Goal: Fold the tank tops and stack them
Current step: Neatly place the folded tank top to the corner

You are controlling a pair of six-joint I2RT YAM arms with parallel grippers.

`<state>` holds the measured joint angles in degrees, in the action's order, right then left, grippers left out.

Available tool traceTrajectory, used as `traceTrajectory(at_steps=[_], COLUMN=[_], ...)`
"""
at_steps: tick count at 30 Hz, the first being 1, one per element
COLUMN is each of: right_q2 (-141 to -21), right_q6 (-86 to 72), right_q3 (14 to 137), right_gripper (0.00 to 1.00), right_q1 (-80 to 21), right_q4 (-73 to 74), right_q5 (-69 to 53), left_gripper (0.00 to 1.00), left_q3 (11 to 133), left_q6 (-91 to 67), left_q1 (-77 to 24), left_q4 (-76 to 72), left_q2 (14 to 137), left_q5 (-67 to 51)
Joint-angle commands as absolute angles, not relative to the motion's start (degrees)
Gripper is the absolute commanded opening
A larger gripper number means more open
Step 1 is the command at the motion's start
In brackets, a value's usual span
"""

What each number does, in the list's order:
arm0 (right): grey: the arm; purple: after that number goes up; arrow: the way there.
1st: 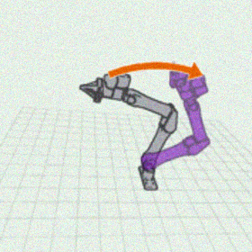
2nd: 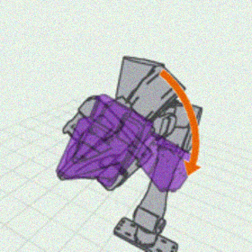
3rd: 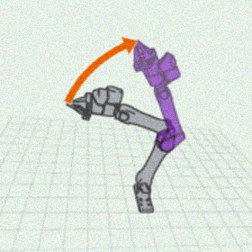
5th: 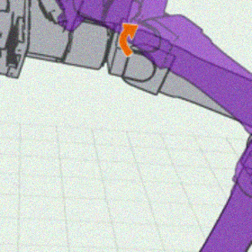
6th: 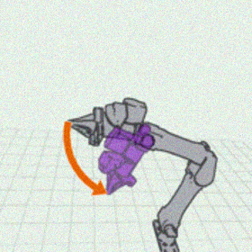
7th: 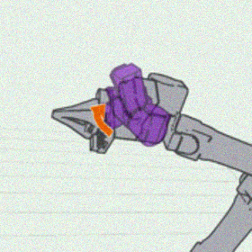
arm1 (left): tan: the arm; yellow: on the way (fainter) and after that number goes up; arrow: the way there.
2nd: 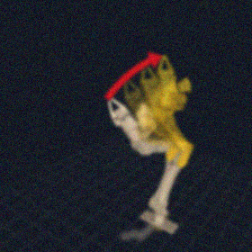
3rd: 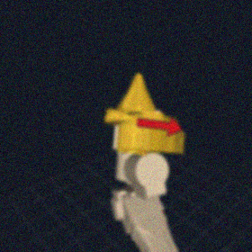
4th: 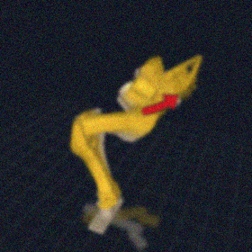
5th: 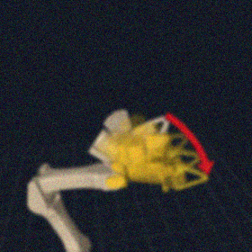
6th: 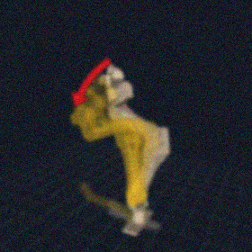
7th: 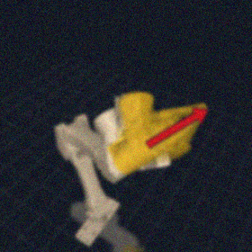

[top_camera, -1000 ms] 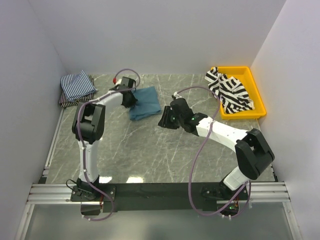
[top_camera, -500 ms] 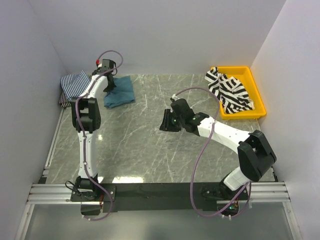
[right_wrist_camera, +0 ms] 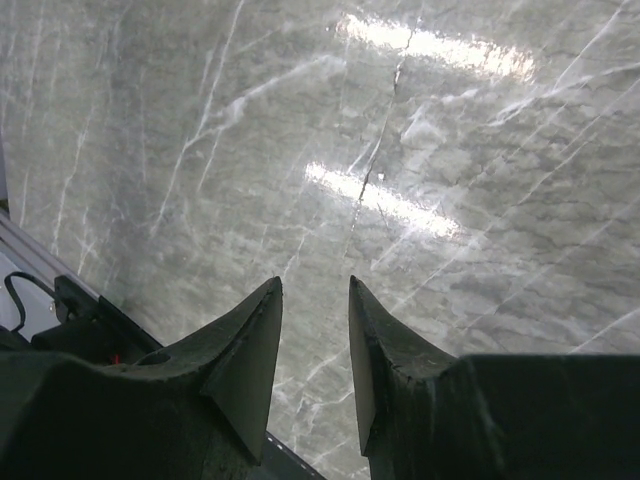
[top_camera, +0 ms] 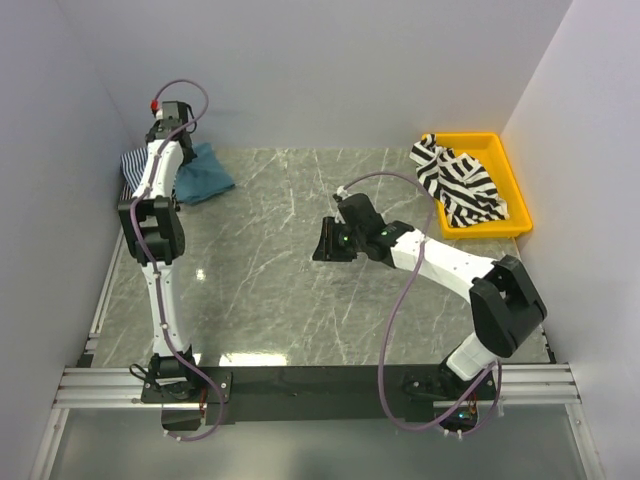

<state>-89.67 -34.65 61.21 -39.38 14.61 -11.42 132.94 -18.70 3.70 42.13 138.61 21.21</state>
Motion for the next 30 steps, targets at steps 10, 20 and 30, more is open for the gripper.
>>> traceTrajectory(at_steps=[10,20,30], right_q2=[-93.6,-95.6,-97.3], right_q6=[-33.5,-33.6,-34.2], right_q3=[65.1,67.3,68.6], right_gripper=[0.39,0.39,0.38], right_q1=[-40.0,-40.7,-41.5], right_q4=[13.4,14.2,14.6], right_q5=[-14.2,-14.3,-13.7], left_gripper=[0.01,0.02,0.02], left_q3=[139.4,139.8,137.4], left_q6=[-19.0,-22.2,-27.2], left_q1=[7.7,12.9,17.5], left_q4=[37.5,35.2,33.0], left_q2=[136.8,135.8,136.8], left_q5=[16.1,10.5,6.7])
